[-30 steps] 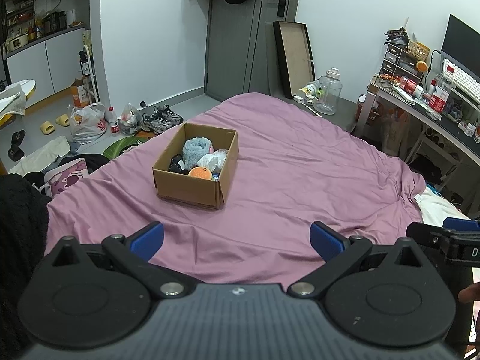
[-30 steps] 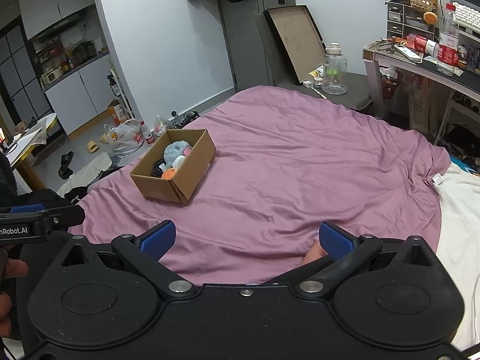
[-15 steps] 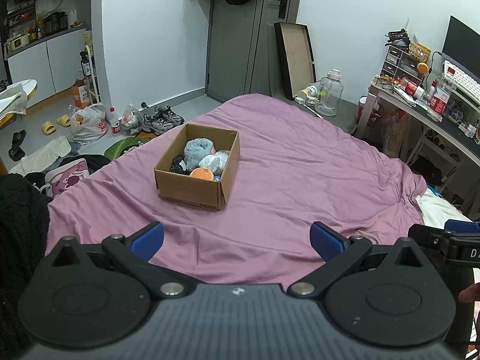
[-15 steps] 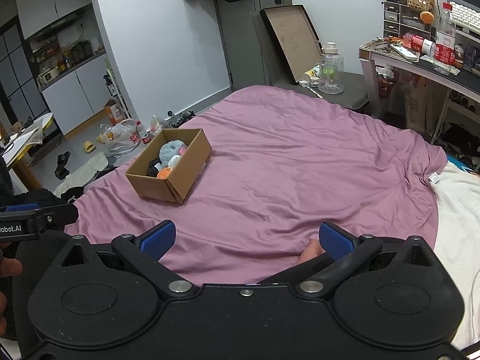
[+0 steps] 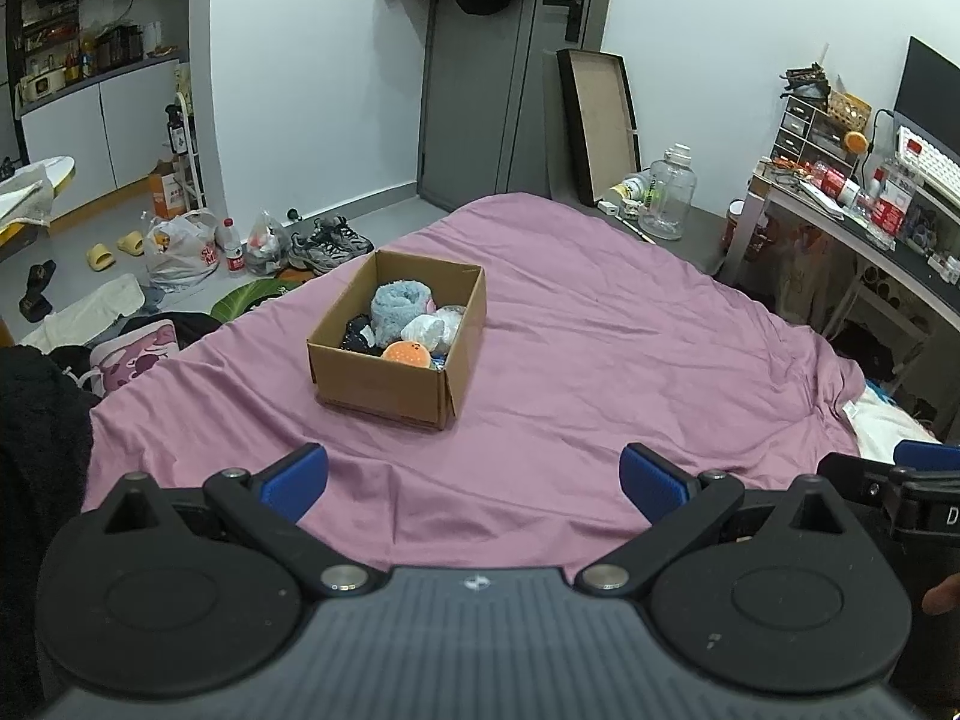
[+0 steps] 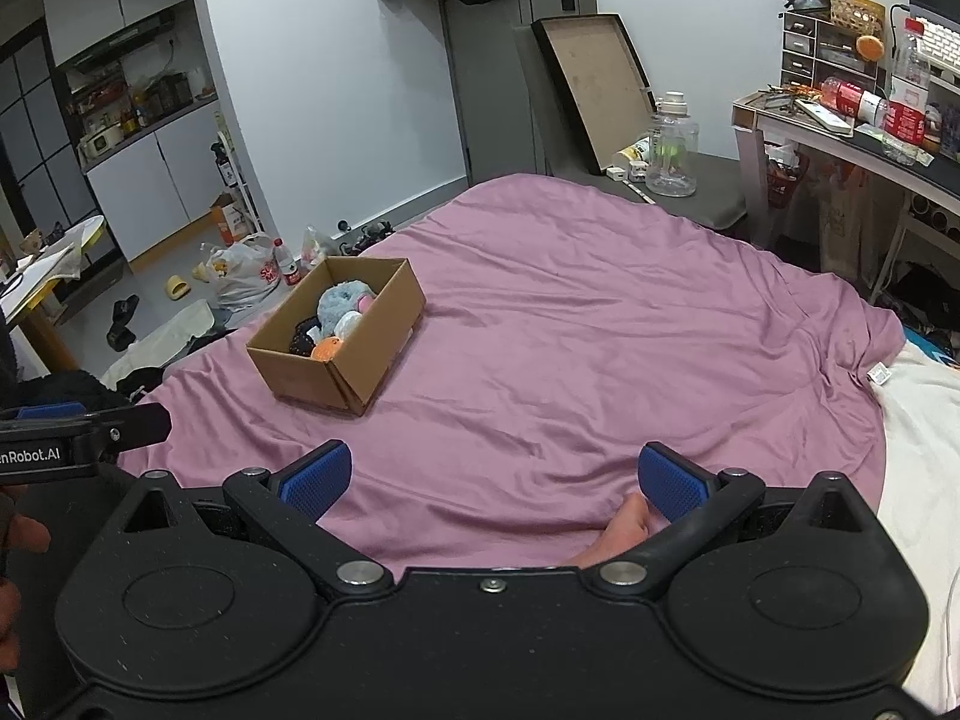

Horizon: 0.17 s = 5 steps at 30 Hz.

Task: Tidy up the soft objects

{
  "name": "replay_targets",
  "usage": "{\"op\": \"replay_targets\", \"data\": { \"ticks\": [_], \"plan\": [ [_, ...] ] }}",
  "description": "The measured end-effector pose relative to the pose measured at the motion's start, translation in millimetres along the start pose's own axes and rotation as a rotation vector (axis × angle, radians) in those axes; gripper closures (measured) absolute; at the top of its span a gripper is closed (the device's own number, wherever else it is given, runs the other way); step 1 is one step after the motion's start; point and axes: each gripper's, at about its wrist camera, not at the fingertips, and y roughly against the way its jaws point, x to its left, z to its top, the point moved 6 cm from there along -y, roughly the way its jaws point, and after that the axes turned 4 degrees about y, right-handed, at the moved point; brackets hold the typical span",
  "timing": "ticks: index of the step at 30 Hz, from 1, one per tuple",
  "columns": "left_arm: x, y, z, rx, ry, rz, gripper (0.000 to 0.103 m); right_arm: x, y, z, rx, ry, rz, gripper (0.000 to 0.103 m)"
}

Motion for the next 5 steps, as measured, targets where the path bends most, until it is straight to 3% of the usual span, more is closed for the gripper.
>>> {"op": "replay_targets", "data": {
  "ticks": [5],
  "plan": [
    [2.8,-7.9,6.4,-0.007,0.003,0.002,0.0,-2.6,-13.6,6.8,0.006,-0.009,0.001,0.0]
  ]
}}
